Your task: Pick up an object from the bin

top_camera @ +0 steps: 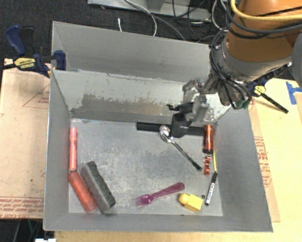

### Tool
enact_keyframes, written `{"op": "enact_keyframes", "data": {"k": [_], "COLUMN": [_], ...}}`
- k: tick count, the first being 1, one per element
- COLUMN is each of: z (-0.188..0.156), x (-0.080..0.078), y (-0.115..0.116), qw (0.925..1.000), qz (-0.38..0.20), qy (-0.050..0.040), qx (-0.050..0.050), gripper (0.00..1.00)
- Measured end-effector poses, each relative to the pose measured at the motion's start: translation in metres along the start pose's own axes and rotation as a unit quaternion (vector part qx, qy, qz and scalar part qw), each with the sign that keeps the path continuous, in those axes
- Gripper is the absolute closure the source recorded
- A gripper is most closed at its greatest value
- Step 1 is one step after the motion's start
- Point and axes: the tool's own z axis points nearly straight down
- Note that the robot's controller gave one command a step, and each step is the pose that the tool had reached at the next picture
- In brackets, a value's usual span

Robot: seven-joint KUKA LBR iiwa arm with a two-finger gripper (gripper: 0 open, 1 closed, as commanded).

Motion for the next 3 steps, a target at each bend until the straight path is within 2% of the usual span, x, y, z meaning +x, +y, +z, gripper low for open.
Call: {"op": "enact_keyframes", "data": {"k": [1, 2, 3], "z": [0.002, -0.064, 0.007], "x": [0.001, 0.017, -0.001], "y": [0.0, 0.022, -0.006], "qw": [1.0, 0.993, 1.0], "qz": [0.0, -0.118, 0.003], "qy": [0.0024, 0.0005, -0.001], "qx": [0.0, -0.001, 0.0], "gripper": [1.0, 1.0, 1.0]}}
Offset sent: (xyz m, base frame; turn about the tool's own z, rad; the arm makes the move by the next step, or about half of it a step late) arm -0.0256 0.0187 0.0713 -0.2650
